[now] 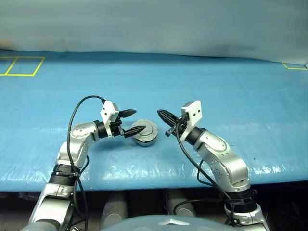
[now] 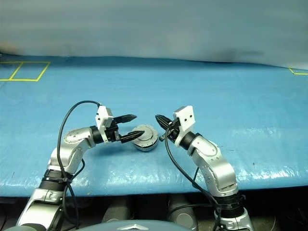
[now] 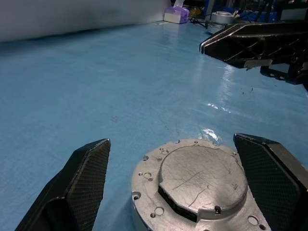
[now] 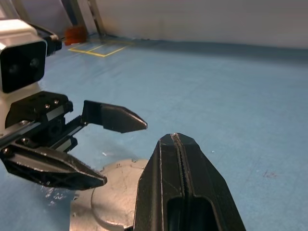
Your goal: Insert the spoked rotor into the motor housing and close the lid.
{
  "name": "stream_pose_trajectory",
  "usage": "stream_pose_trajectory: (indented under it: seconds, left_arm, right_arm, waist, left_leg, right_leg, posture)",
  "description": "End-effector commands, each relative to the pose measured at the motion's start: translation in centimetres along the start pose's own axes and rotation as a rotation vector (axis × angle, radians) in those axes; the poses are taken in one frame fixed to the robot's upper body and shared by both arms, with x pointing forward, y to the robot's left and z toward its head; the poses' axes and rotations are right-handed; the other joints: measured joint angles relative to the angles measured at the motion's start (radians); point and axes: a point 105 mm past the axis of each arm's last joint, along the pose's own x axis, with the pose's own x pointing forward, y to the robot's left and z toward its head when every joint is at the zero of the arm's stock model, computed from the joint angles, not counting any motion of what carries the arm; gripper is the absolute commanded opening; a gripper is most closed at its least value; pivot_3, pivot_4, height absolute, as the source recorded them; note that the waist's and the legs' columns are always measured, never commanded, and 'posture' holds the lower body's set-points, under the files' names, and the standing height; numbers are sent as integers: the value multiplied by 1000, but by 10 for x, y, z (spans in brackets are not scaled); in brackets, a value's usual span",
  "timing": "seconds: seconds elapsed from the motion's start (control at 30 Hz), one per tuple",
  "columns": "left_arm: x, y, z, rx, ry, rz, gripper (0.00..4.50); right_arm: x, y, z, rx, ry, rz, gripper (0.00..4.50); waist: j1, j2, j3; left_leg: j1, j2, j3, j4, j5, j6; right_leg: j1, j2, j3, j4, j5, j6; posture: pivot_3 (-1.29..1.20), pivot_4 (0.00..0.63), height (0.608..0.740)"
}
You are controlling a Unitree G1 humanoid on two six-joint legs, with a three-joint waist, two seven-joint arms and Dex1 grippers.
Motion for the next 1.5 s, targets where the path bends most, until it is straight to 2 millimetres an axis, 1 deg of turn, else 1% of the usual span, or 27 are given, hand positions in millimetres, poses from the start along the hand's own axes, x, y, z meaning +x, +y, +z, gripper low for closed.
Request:
stream_pose_trajectory:
  seconds: [0.03, 0.27, 0.6, 0.67, 0.73, 0.8, 1.0, 1.17, 1.33, 1.5]
  left_arm:
    - [6, -6, 7, 13, -7, -62, 4448]
    - [14, -14, 1, 4, 29, -121, 4448]
    - [18, -13, -11, 20, 94, -139, 4448]
    - [17, -11, -13, 19, 98, -130, 4070]
    - [16, -11, -18, 25, 124, -126, 3554]
    - [15, -10, -20, 28, 132, -121, 3554]
    - [15, -8, -18, 32, 114, -100, 3554]
    - [15, -4, -6, 9, 19, -62, 3554]
    - [7, -1, 0, -23, -31, -30, 3554]
    - [-6, 7, 0, -29, -49, 39, 3554]
  right_arm:
    - [-4, 12, 4, -38, -19, 67, 0]
    - [-14, 20, -12, -52, 49, 125, 0]
    - [-20, 17, -22, -62, 91, 116, 0]
    - [-20, 16, -22, -63, 91, 109, 0]
    - [-20, 15, -22, -64, 91, 97, 0]
    - [-20, 14, -22, -64, 92, 92, 0]
    - [-20, 11, -23, -66, 98, 79, 0]
    - [-18, 11, -22, -67, 93, 79, 0]
    - [-16, 12, -20, -53, 79, 83, 0]
    - [-6, 6, -17, -19, 56, 59, 0]
  waist:
    - [0, 0, 0]
    - [0, 0, 0]
    - [0, 0, 0]
    - [0, 0, 0]
    - [0, 0, 0]
    - [1, 0, 0]
    - [2, 0, 0]
    - [3, 0, 0]
    - [2, 0, 0]
    - [1, 0, 0]
  left_leg:
    - [0, 0, 0, 0, 0, 0]
    - [0, 0, 0, 1, 0, 0]
    - [0, 0, 0, 1, 0, 0]
    - [0, 0, 0, 1, 0, 0]
    - [0, 0, 0, 1, 0, 0]
    - [0, 0, 0, 1, 0, 0]
    - [0, 0, 0, 1, 0, 0]
    - [0, 0, 0, 2, 0, 0]
    - [0, 0, 0, 2, 0, 0]
    - [0, 0, 0, 2, 0, 0]
  right_leg:
    - [0, 0, 0, 0, 0, 0]
    - [0, 0, 0, 0, 0, 0]
    - [0, 0, 0, 0, 0, 0]
    - [0, 0, 0, 0, 0, 0]
    - [0, 0, 0, 0, 0, 0]
    - [0, 0, 0, 0, 0, 0]
    - [1, 0, 0, 0, 0, 0]
    - [1, 0, 0, 0, 0, 0]
    - [1, 0, 0, 1, 0, 0]
    - [1, 0, 0, 1, 0, 1]
  posture:
    - [0, 150, 740]
    - [0, 150, 740]
    - [0, 150, 740]
    - [0, 150, 740]
    - [0, 150, 740]
    - [0, 150, 740]
    - [0, 150, 740]
    - [0, 150, 740]
    - [0, 150, 740]
    - [0, 150, 740]
